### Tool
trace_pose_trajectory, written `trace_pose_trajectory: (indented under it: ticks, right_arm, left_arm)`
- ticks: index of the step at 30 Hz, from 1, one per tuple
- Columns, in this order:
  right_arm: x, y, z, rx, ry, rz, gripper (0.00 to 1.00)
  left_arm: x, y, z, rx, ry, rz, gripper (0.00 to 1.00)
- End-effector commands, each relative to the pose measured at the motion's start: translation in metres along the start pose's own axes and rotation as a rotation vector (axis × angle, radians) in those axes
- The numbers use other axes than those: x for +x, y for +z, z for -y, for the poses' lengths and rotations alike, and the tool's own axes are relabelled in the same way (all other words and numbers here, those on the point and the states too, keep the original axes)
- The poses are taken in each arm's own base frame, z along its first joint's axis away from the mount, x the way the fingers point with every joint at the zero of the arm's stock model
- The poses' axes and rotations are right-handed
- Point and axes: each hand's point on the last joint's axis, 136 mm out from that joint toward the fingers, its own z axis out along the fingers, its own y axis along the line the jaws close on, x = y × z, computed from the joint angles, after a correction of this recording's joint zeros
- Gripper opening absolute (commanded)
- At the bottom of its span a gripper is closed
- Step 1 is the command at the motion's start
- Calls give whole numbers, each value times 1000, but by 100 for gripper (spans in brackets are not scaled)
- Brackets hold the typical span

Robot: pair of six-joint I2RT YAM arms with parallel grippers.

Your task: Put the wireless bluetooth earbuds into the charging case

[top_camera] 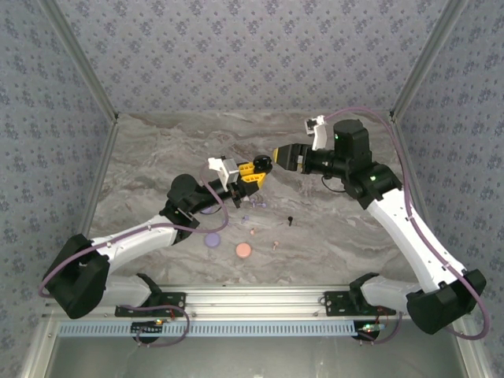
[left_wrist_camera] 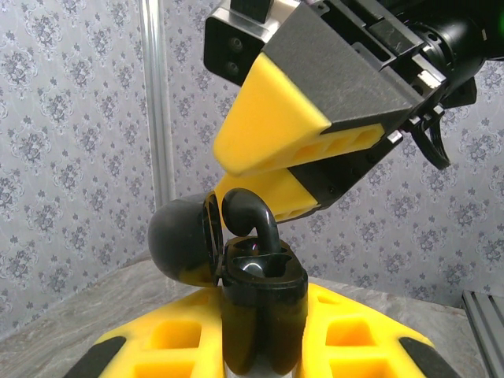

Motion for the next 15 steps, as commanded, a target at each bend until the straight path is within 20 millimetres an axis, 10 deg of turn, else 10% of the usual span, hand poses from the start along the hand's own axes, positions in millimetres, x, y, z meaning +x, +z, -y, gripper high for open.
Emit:
trace_pose_trajectory:
  ticks: [1, 15]
  right_arm:
    - [3, 2, 4, 18, 10, -11, 62]
    - [17, 9, -5, -17, -7, -72, 62]
  left_arm:
    - [-32, 3, 6, 29, 35, 88, 0]
    - [-31, 3, 5, 25, 34, 85, 0]
